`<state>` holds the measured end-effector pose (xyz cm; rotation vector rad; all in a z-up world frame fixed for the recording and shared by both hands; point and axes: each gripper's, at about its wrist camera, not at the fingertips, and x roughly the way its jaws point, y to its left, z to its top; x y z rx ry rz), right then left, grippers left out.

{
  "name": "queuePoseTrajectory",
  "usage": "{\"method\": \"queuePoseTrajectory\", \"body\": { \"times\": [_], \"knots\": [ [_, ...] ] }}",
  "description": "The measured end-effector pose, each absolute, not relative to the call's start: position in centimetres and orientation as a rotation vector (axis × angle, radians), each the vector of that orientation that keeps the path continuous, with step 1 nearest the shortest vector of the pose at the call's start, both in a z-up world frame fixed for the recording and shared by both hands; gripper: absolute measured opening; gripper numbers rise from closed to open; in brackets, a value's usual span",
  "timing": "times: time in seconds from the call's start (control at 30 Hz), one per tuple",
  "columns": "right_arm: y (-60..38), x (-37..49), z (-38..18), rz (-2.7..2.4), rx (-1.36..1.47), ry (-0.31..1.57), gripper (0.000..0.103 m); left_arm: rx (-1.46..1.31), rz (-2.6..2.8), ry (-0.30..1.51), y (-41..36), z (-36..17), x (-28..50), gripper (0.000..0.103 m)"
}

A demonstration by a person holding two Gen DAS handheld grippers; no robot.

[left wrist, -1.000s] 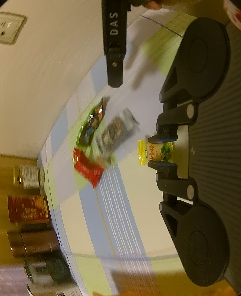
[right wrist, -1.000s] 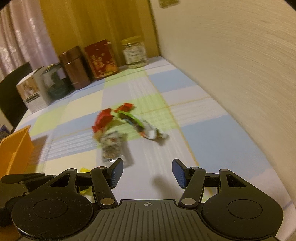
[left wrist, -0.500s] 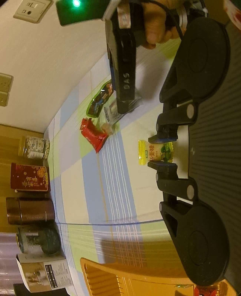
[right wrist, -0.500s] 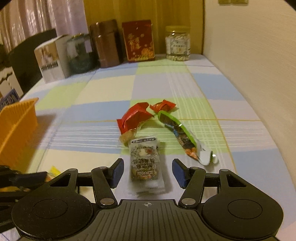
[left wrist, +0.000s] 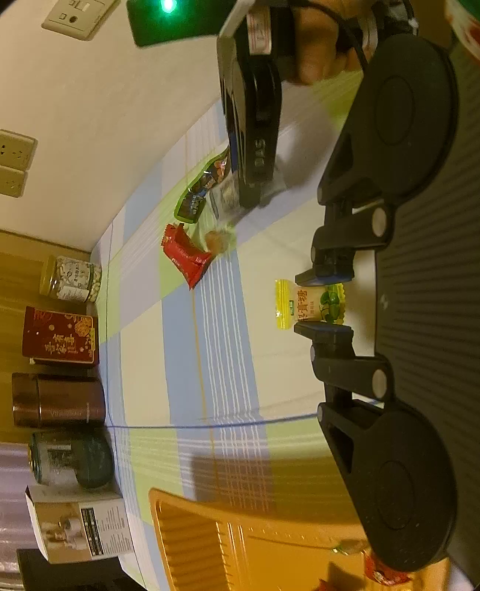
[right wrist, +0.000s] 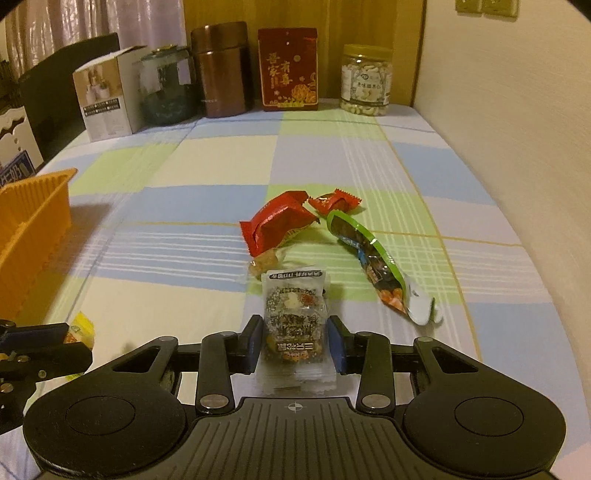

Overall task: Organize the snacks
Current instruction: 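Grasp the yellow candy with the left tool while the right tool grasps the clear biscuit pack, then carry the yellow candy and biscuit pack over the orange tray with both tools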

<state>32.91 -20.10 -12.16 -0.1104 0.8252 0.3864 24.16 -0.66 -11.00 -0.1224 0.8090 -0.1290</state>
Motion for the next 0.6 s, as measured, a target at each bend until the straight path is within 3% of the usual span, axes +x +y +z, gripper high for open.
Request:
{"method": "queuePoseTrajectory", "body": {
  "times": [0.6],
  "knots": [
    [-19.7,23.1,-3.5,0.421,0.049,0.780,0.037,-0.152,-0.097,0.748,1.7,-4.9,16.3,0.018]
  ]
}}
